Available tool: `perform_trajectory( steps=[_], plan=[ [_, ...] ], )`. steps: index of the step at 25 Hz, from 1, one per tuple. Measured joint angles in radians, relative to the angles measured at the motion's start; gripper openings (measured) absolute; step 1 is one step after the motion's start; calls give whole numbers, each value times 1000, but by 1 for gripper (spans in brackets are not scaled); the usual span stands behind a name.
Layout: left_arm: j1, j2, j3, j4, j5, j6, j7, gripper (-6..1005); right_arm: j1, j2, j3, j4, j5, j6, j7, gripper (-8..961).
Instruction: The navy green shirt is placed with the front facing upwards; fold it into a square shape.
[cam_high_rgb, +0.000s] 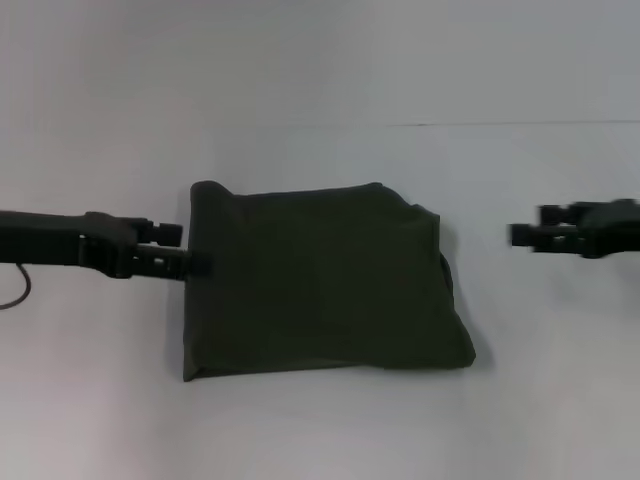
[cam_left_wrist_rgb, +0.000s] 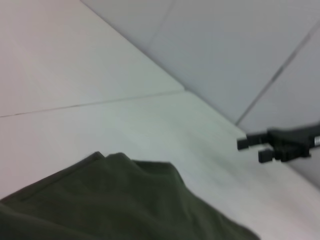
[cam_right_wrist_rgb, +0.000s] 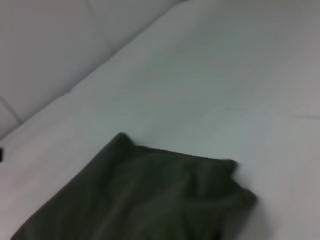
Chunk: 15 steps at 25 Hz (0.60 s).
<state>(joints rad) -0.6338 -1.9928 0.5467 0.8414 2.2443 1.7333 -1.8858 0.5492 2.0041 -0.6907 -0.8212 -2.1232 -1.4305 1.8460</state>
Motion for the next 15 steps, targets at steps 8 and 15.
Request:
perform_trajectory(
  steps=[8,15],
  plan=[
    [-48,-8,131,-27,24,-93,48,946,56,85,-107,-5,-19,5,-97,764],
    [-105,-9,161,-104,29,-159,-48,947,56,83,-112,58,78,25,-121,765]
  ],
)
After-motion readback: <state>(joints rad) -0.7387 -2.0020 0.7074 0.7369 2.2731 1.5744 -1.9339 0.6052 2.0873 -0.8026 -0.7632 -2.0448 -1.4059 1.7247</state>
